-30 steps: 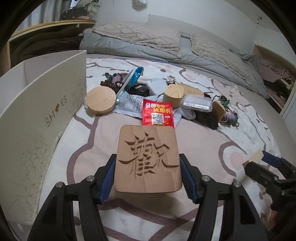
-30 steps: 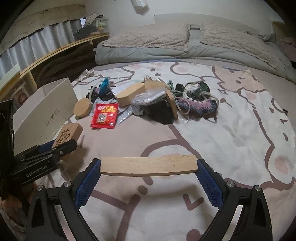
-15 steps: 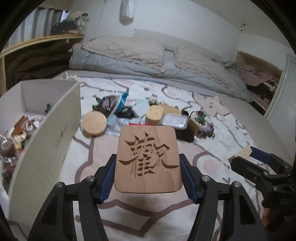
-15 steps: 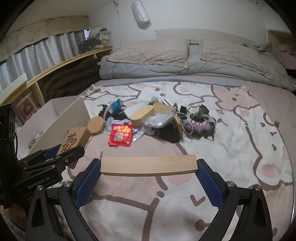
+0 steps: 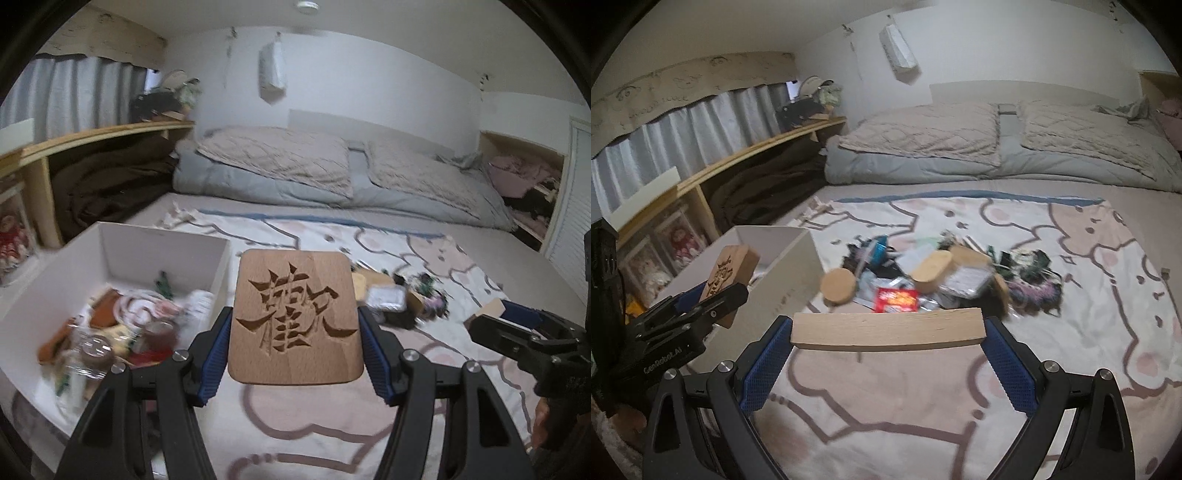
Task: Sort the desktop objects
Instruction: 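Carry the coaster in left over the shoebox while right carries the stick there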
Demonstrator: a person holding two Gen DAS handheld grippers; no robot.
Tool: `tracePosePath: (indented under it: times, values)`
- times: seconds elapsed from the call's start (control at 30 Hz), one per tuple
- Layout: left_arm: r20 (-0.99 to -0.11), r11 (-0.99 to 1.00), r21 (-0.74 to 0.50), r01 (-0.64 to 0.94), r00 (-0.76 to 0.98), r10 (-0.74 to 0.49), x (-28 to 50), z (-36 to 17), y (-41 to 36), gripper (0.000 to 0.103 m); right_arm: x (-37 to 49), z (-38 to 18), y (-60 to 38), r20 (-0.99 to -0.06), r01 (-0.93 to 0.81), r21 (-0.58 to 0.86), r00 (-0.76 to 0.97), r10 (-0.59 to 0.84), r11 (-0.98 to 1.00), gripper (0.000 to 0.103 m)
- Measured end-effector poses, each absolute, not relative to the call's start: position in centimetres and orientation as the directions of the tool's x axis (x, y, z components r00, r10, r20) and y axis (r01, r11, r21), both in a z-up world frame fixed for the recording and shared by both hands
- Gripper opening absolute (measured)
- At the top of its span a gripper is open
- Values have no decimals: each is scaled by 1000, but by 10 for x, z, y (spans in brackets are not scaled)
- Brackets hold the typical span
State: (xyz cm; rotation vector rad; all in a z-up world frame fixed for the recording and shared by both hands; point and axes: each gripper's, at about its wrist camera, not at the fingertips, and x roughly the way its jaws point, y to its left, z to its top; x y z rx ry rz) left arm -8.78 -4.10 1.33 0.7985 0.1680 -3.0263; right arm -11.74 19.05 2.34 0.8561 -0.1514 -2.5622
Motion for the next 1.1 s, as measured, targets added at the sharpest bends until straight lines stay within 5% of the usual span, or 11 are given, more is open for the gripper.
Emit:
tracePosePath:
  times: [0.63,1.1]
  values:
    - [-480,-971,-118,210,-868,-129,-78,29,-155,64,-127,45,80,-532,524,249,-629,-567,-814,100]
    - [-573,-956,-103,276,-802,-170,-113,25,-233,64,-134,37,25,-544,573,249,-584,-602,-781,100]
